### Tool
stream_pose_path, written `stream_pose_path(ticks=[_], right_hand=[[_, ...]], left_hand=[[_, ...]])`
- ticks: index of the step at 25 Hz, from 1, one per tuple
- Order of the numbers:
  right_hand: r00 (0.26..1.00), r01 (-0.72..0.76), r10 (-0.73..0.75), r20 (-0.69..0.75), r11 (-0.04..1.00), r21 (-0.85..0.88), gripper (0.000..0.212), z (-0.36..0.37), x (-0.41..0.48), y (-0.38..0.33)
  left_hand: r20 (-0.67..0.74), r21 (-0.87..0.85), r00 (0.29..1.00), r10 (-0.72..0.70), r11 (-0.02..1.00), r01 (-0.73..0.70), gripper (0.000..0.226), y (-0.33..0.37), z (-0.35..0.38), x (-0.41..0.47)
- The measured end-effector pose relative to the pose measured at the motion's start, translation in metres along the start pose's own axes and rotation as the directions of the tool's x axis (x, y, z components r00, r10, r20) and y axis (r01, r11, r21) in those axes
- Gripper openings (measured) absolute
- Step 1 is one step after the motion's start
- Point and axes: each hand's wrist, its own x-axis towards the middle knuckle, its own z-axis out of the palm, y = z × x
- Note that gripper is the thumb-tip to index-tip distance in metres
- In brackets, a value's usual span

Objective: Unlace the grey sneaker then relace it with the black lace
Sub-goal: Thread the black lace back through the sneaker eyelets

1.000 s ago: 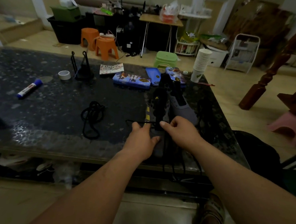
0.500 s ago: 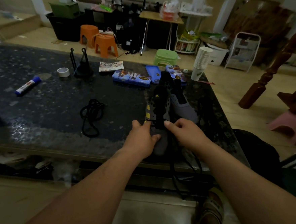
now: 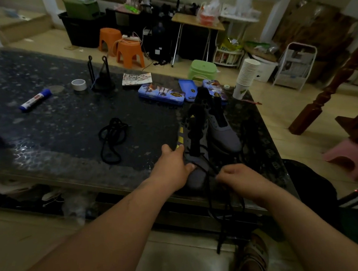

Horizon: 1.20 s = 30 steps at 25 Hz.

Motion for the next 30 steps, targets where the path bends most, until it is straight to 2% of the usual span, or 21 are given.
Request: stream_pose_path(ticks=[2, 3, 4, 5, 6, 8, 11, 14, 17, 19, 22, 24, 26, 29, 30], right_hand=[[0.947, -0.043, 0.026, -0.319, 0.998, -0.045, 0.026, 0.003, 0.015, -0.008], [0.888, -0.023, -0.042, -0.457, 0.991, -0.135, 0.025, 0.006, 0.021, -0.014], [0.831, 0.023, -0.159, -0.533, 0.967, -0.253, 0.023, 0.010, 0.025, -0.021], [0.788, 0.100, -0.295, -0.541, 0.928, -0.360, 0.019, 0.016, 0.030, -0.029], [0.765, 0.187, -0.408, -0.499, 0.881, -0.434, 0.014, 0.024, 0.034, -0.040], [0.780, 0.254, -0.490, -0.389, 0.817, -0.518, 0.012, 0.040, 0.042, -0.062], [0.839, 0.119, -0.425, -0.341, 0.754, -0.646, 0.022, 0.048, 0.056, -0.080], [0.893, 0.076, -0.369, -0.259, 0.690, -0.720, 0.023, 0.049, 0.064, -0.088], [0.941, 0.131, -0.284, -0.185, 0.808, -0.574, 0.030, 0.036, 0.068, -0.090], [0.948, 0.185, -0.285, -0.138, 0.852, -0.490, 0.026, 0.027, 0.065, -0.082], [0.919, 0.173, -0.338, -0.202, 0.807, -0.564, 0.030, 0.033, 0.061, -0.072], [0.898, 0.135, -0.365, -0.246, 0.762, -0.634, 0.033, 0.038, 0.066, -0.075], [0.901, 0.136, -0.354, -0.252, 0.780, -0.610, 0.031, 0.037, 0.070, -0.082], [0.863, 0.242, -0.448, -0.233, 0.771, -0.589, 0.030, 0.037, 0.060, -0.077], [0.850, 0.298, -0.474, -0.229, 0.792, -0.533, 0.028, 0.038, 0.053, -0.070]], left_hand=[[-0.009, -0.008, 1.000, -0.016, 1.000, 0.016, 0.073, 0.002, 0.000, -0.003], [-0.018, -0.020, 1.000, -0.019, 1.000, 0.018, 0.074, 0.003, 0.000, -0.004], [-0.029, -0.037, 0.999, -0.020, 0.999, 0.019, 0.073, 0.005, -0.001, -0.005], [-0.028, -0.055, 0.999, -0.031, 0.998, 0.029, 0.072, 0.006, -0.003, -0.004], [-0.011, -0.077, 0.999, -0.052, 0.996, 0.051, 0.071, 0.006, -0.006, -0.003], [0.071, -0.132, 0.992, -0.103, 0.985, 0.112, 0.070, 0.003, -0.011, 0.001], [0.137, -0.184, 0.986, -0.094, 0.976, 0.119, 0.059, -0.001, -0.013, 0.002], [0.134, -0.213, 0.986, -0.099, 0.969, 0.127, 0.046, -0.002, -0.014, 0.003], [0.136, -0.199, 0.983, -0.123, 0.969, 0.149, 0.047, 0.000, -0.014, 0.004], [0.139, -0.169, 0.982, -0.128, 0.974, 0.151, 0.049, 0.001, -0.012, 0.003], [0.106, -0.185, 0.989, -0.103, 0.975, 0.122, 0.048, 0.001, -0.015, 0.001], [0.073, -0.184, 0.996, -0.057, 0.980, 0.070, 0.033, 0.004, -0.013, 0.000], [0.052, -0.116, 0.999, -0.003, 0.993, 0.009, 0.022, 0.004, -0.009, -0.003], [0.036, -0.118, 0.999, -0.021, 0.993, 0.025, 0.033, 0.001, -0.005, -0.002], [0.032, -0.112, 0.999, -0.033, 0.993, 0.036, 0.034, 0.000, -0.005, -0.001]])
